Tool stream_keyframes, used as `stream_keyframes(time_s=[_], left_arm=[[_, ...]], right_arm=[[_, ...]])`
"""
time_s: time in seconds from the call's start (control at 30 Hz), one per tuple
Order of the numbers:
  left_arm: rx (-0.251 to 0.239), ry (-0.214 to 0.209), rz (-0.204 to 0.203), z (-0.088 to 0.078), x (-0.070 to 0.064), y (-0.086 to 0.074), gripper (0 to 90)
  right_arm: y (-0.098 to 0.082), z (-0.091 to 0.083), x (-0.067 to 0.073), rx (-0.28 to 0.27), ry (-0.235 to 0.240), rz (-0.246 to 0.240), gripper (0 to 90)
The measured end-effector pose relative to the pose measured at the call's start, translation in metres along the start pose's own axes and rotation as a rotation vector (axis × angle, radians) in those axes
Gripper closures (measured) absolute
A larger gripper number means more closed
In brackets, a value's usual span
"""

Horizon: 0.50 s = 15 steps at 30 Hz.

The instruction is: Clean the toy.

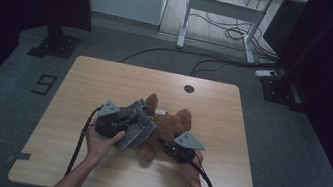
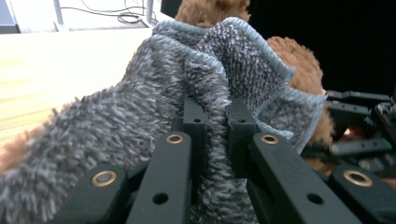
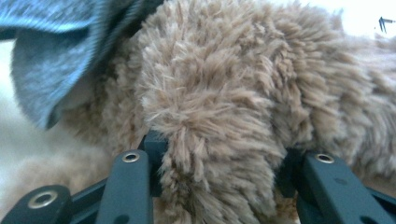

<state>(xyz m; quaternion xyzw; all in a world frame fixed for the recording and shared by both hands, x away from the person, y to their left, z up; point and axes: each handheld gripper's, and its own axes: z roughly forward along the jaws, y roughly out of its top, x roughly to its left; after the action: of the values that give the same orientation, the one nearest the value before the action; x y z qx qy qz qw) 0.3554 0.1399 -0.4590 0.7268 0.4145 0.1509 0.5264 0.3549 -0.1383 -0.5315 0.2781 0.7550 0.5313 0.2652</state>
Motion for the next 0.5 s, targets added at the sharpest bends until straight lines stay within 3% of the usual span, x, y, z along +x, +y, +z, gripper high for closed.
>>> stream_keyframes(time_s=[0.07,0.27,0.3,0.43,0.47,0.5], left_arm=[[-0.003,-0.004,0.007,-0.001,-0.003,0.002,81.7],[-0.008,-0.067,0.065,0.007,-0.037,0.016,81.5],[-0.008,-0.067,0.065,0.007,-0.037,0.016,81.6],[0.005,-0.097,0.096,0.028,-0.058,0.027,81.6],[0.023,-0.108,0.103,0.042,-0.067,0.034,81.6],[0.023,-0.108,0.103,0.042,-0.067,0.034,81.7]], right_arm=[[-0.003,-0.004,0.004,0.014,-0.003,-0.009,52.2],[-0.011,-0.008,0.009,0.024,-0.009,-0.013,49.9],[-0.011,-0.008,0.009,0.024,-0.009,-0.013,49.9],[-0.013,-0.009,0.01,0.023,0.002,-0.005,49.5],[-0.013,-0.01,0.01,0.022,0.001,-0.008,49.5],[-0.013,-0.01,0.01,0.022,0.001,-0.008,49.5]])
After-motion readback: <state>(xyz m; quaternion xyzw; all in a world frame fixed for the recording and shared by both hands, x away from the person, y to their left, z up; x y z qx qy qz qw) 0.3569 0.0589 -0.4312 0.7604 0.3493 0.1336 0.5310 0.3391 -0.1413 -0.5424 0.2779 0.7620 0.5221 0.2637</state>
